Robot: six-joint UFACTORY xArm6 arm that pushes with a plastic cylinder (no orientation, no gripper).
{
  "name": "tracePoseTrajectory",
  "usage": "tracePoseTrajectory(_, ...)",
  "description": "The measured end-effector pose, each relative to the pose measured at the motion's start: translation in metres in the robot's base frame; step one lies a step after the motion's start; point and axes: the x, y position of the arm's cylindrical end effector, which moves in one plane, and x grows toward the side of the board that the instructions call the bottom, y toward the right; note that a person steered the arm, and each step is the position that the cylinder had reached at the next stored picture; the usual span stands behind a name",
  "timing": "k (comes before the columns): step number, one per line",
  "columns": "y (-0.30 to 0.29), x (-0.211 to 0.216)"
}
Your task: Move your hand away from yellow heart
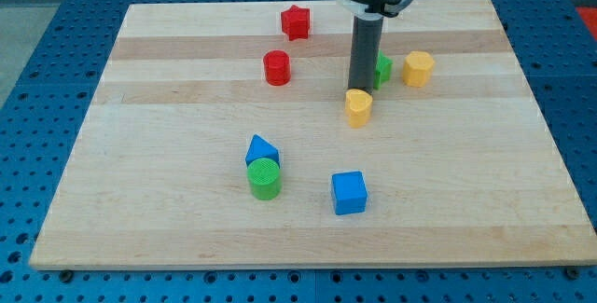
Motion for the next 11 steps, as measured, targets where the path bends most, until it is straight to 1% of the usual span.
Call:
tracePoseTrajectory(2,0.035,0.000)
tracePoseTrajectory(3,0.043,0.001)
tracePoseTrajectory(4,0.049,0.012)
tracePoseTrajectory(6,0.064,0.058)
tracePoseTrajectory(7,0.090,0.066)
tracePoseTrajectory(9,0.124,0.063)
tracePoseTrajectory(10,0.124,0.050)
tracePoseTrajectory(11,0.124,0.024)
